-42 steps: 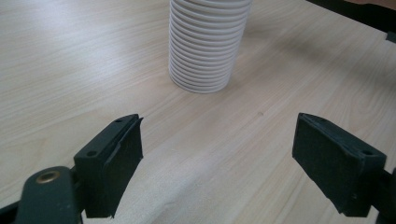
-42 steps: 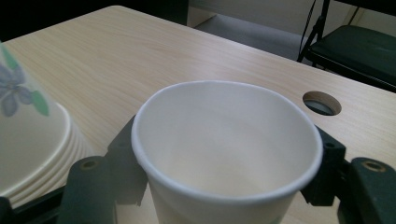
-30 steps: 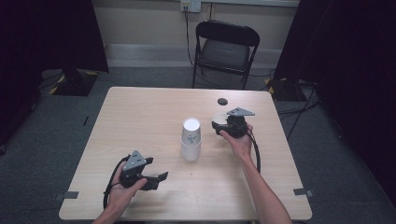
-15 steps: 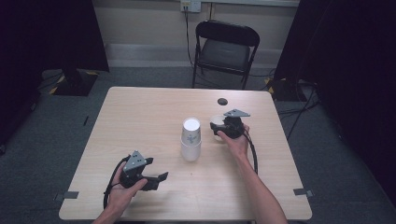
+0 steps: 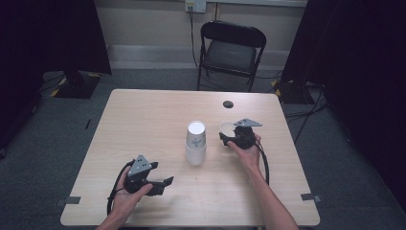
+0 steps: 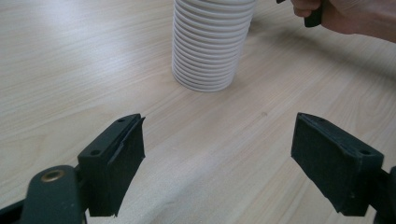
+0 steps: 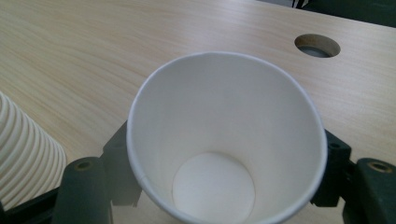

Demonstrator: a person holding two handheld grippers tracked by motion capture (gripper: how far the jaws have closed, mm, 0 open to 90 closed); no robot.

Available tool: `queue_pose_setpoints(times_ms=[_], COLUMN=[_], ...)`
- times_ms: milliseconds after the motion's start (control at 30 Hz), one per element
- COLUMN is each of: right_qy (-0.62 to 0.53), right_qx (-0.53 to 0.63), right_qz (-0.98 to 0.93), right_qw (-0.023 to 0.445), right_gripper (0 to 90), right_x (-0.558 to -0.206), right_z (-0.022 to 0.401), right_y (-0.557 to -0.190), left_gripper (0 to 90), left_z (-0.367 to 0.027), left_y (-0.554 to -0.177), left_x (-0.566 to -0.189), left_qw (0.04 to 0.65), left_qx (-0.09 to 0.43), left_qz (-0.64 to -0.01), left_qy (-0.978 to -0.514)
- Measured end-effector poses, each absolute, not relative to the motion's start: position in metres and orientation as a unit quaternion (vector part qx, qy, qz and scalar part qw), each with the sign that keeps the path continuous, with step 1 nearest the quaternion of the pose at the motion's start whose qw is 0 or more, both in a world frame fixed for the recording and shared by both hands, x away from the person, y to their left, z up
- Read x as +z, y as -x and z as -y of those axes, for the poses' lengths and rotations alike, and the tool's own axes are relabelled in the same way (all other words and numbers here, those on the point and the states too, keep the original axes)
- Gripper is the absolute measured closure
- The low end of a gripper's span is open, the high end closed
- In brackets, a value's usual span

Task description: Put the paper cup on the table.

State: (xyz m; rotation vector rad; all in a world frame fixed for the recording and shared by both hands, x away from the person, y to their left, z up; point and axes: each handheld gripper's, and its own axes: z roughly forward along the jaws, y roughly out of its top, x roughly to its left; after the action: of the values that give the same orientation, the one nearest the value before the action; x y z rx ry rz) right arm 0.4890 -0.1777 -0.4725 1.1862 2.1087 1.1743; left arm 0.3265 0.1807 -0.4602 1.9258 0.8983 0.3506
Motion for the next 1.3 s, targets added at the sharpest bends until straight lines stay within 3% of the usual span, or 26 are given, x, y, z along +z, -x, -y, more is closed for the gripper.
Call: queue_pose_setpoints(times_ms=[533,833,1300], right_qy=[-0.428,-0.437,-0.437], right_qx=[0.42,0.416,0.422], right_qz=[-0.769,-0.771,-0.769], right_qw=[0.222,0.205,0.198], right_gripper=[25.6,14.2,14.3], right_x=[-0.473,-0.479,-0.472], right_z=[0.174,0.175,0.178], right_y=[-0.493,-0.491,-0.481], left_gripper=[16.9,16.9,17.4], left_z=[-0.183,-0.186,-0.186], left_y=[-0.328,-0.328,-0.328], left_x=[-0.461,-0.46,-0.46], left_qw=[0.475,0.477,0.476], left_qx=[0.146,0.147,0.144], left_qz=[-0.373,-0.377,-0.381], left_qy=[-0.784,-0.78,-0.779])
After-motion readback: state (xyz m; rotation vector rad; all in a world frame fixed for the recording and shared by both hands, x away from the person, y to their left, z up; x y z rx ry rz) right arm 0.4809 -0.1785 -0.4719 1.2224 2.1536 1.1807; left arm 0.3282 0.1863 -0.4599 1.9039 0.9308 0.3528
